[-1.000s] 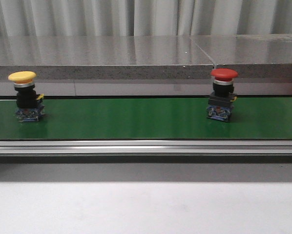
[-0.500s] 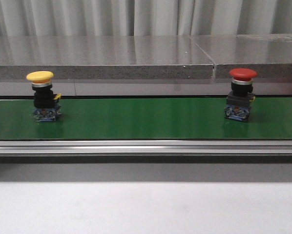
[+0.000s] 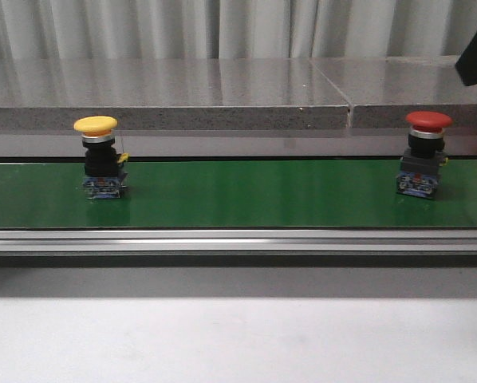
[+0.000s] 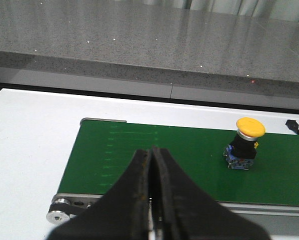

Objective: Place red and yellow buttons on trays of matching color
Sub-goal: 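Lower the right gripper onto the red button at the belt end, then lift the red button and drop it into the red tray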

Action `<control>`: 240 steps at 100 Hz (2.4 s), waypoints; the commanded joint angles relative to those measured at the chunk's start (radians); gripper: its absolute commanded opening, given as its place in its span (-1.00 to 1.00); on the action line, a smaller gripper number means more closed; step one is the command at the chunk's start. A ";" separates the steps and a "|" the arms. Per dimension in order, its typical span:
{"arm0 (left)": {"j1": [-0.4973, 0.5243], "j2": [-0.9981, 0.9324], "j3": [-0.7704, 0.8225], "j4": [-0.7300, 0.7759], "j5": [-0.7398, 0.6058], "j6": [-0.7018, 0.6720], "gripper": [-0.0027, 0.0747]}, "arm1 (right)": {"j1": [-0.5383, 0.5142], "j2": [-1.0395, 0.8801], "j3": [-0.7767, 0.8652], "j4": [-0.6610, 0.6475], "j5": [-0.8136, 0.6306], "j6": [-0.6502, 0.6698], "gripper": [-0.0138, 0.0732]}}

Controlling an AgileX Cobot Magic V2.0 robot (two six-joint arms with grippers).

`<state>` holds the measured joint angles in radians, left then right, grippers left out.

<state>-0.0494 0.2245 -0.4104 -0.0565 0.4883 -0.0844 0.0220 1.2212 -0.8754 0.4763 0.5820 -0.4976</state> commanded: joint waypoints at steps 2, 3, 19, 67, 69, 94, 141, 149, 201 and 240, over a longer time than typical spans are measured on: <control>-0.008 0.011 -0.027 -0.002 -0.074 -0.001 -0.98 | 0.010 0.042 -0.063 0.023 -0.054 -0.013 0.78; -0.008 0.011 -0.027 -0.002 -0.074 -0.001 -0.98 | 0.010 0.047 -0.066 0.023 -0.054 -0.013 0.78; -0.008 0.011 -0.027 -0.002 -0.074 -0.001 -0.98 | 0.010 0.143 -0.098 0.012 -0.081 -0.013 0.78; -0.008 0.011 -0.027 -0.002 -0.074 -0.001 -0.98 | -0.008 0.227 -0.152 0.000 -0.055 -0.012 -0.40; -0.008 0.011 -0.027 -0.002 -0.074 -0.001 -0.98 | -0.015 0.227 -0.164 0.000 -0.046 -0.011 -0.40; -0.008 0.011 -0.027 -0.002 -0.074 -0.001 -0.98 | -0.211 0.227 -0.328 0.000 0.085 0.004 -0.41; -0.008 0.011 -0.027 -0.002 -0.074 -0.001 -0.98 | -0.639 0.278 -0.389 0.000 -0.060 0.081 -0.41; -0.008 0.011 -0.027 -0.002 -0.074 -0.001 -0.98 | -0.661 0.312 -0.389 0.000 -0.095 0.081 -0.41; -0.008 0.011 -0.027 -0.002 -0.074 -0.001 -0.98 | -0.663 0.560 -0.389 0.000 -0.280 0.081 -0.41; -0.008 0.011 -0.027 -0.002 -0.074 -0.001 -0.98 | -0.659 0.630 -0.392 0.000 -0.358 0.081 -0.41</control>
<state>-0.0494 0.2245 -0.4104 -0.0565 0.4883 -0.0844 -0.6341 1.8909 -1.2305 0.4621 0.2952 -0.4147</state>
